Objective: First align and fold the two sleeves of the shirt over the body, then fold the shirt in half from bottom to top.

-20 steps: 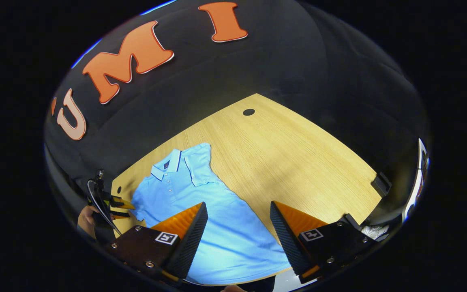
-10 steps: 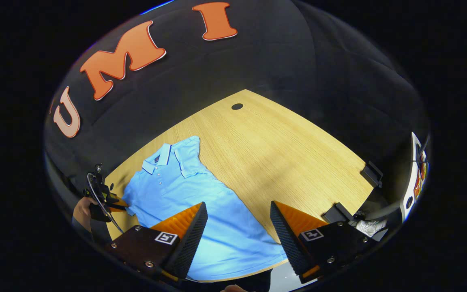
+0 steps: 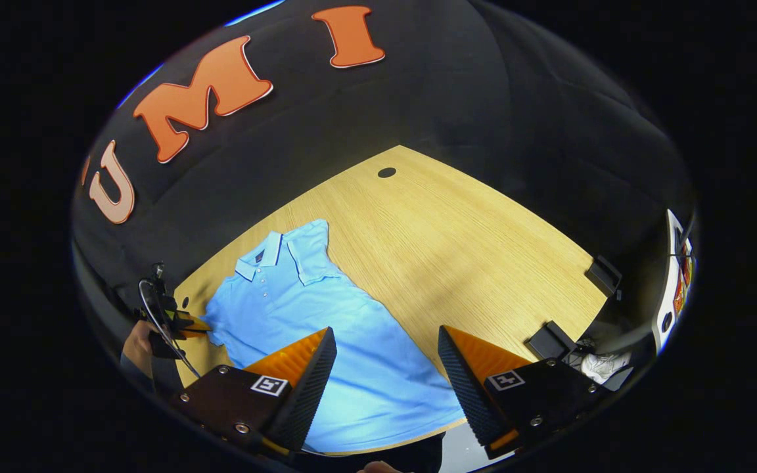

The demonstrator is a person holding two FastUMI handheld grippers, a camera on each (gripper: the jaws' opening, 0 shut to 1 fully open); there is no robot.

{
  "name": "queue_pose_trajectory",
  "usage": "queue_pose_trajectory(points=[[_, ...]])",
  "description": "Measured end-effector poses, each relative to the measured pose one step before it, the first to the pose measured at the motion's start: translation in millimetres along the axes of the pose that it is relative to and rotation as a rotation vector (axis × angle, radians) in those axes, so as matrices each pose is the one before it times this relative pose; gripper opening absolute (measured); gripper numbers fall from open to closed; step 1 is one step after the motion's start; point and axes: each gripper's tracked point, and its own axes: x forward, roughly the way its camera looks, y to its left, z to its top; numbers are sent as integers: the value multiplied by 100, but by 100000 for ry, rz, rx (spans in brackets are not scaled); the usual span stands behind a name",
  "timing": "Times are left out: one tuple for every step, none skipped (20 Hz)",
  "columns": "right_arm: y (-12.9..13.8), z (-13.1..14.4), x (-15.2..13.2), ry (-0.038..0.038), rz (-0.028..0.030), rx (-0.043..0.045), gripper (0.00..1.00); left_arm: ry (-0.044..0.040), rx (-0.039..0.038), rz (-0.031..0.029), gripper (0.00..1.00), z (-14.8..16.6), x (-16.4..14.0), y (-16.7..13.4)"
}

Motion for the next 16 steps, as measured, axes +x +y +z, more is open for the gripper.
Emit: queue_pose_trajectory(points=[[43, -83, -35, 48, 82, 368, 94, -2111, 2717, -1329, 10, 505, -468, -627], [10, -80, -25, 14, 369, 369, 95, -2353, 2845, -1572, 10, 473, -401, -922], [-8, -208, 3, 248, -38, 296, 95, -2034, 2893, -1235, 11, 550, -433, -810], [43, -124, 51, 431, 292, -147, 95, -2043, 2220, -37, 10, 589, -386, -567], [42, -309, 87, 393, -24, -473, 94, -1103, 2333, -394, 10, 414, -289, -785], [-105, -105, 34, 199, -11, -554, 94, -601, 2453, -870, 11, 251, -170, -1013], [41, -126, 92, 424, 121, -299, 94, -375, 2564, -967, 10, 272, -56, -1072], [68, -139, -62, 286, 50, 103, 94, -489, 2628, -1500, 11, 153, 12, -1284], [41, -24, 11, -14, 356, 246, 95, -128, 2845, -1336, 11, 264, 65, -1205], [19, -78, 39, 122, 124, 331, 95, -75, 2540, -531, 11, 183, 125, -957], [5, -127, 16, 506, 468, 172, 95, 265, 2324, -137, 11, 87, 194, -881], [70, -335, 4, 733, 537, -668, 94, 196, 2146, -923, 11, 171, 259, -1102], [-107, -141, 17, 499, -230, -1055, 94, -10, 1957, -736, 11, 195, 139, -939], [-152, -140, 3, 266, -351, -850, 95, -61, 1992, -1020, 10, 179, 224, -1006], [-65, -84, -96, 295, -266, -132, 95, -81, 2283, -1577, 11, 166, 184, -1123], [48, -176, -54, 75, 271, 475, 95, 83, 3025, -1299, 11, 107, 242, -920]])
